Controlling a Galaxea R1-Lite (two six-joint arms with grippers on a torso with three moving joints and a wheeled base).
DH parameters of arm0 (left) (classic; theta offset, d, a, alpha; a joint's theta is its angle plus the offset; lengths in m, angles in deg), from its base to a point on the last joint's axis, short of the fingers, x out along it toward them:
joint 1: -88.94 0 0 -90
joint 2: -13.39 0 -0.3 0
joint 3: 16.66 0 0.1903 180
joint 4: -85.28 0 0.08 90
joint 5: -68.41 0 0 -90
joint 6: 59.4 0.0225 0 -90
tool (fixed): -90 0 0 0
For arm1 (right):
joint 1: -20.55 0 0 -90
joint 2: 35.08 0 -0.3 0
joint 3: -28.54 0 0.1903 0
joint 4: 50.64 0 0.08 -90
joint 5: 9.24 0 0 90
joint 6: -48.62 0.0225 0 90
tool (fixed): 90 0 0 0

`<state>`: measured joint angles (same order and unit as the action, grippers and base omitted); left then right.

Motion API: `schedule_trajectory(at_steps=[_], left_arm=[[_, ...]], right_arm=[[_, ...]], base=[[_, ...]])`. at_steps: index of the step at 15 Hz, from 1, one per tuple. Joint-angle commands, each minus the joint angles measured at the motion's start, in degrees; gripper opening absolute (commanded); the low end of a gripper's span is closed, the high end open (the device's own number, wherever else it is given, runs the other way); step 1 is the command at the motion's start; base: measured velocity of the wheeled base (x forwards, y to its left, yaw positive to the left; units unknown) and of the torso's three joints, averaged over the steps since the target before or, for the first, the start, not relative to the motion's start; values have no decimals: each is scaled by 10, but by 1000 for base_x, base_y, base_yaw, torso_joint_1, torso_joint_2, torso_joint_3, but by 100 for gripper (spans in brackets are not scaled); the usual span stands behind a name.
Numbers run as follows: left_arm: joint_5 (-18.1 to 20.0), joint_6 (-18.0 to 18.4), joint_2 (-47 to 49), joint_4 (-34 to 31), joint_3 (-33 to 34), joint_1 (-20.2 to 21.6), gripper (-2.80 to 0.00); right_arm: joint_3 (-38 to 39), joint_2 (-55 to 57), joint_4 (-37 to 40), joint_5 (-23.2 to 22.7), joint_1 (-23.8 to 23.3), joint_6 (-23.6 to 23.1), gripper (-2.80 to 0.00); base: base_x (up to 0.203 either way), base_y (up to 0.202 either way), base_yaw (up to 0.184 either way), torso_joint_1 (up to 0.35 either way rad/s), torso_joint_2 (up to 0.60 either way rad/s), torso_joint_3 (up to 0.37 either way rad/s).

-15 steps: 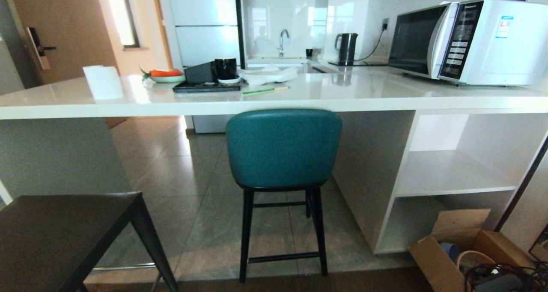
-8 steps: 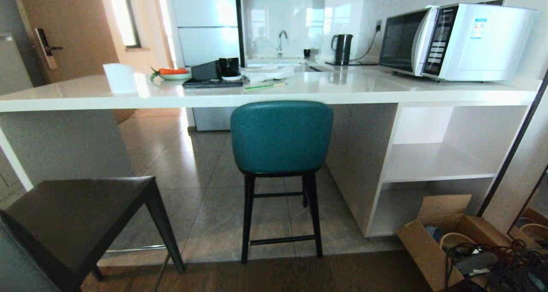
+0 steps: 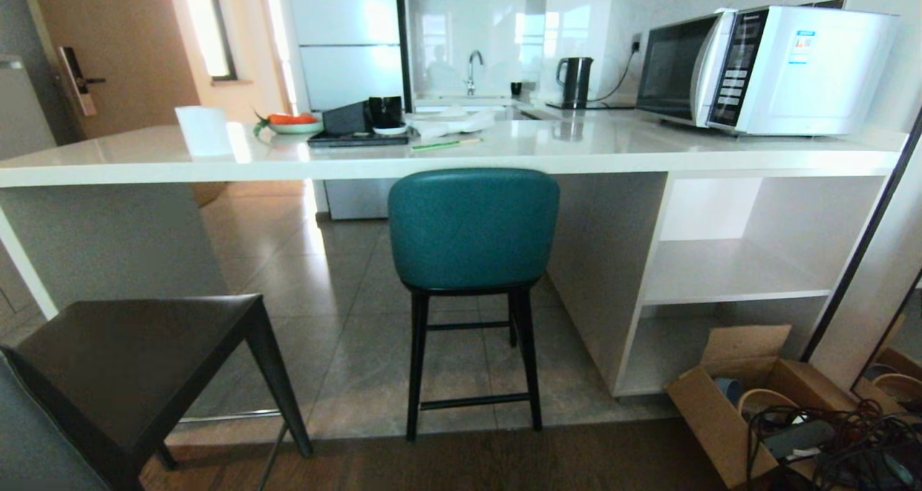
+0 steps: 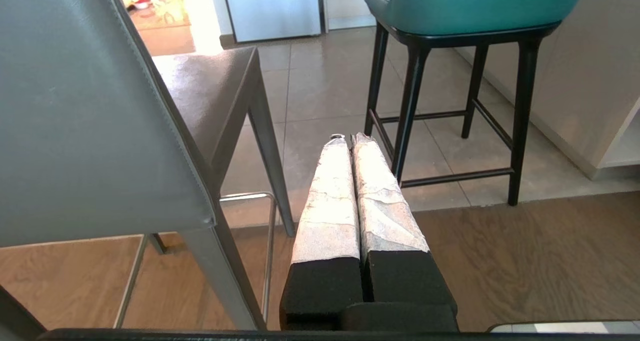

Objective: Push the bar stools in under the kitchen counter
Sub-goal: Push the gray chair back under the dining table

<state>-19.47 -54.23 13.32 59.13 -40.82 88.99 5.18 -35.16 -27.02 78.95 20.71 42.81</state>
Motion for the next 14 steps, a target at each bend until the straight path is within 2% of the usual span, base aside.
schedule_trajectory(at_steps=[1,8,14], left_arm=[[1,0,0,0,0,0,-280],[0,0,0,0,0,0,-280],[0,0,0,0,0,0,-280]], right_arm=[[5,1,0,0,0,-1,-280],[5,1,0,0,0,-1,-280],[5,1,0,0,0,-1,-280]], base=[[0,0,0,0,0,0],[2,18,-1,1,1,0],[1,189,-1,4,3,1]])
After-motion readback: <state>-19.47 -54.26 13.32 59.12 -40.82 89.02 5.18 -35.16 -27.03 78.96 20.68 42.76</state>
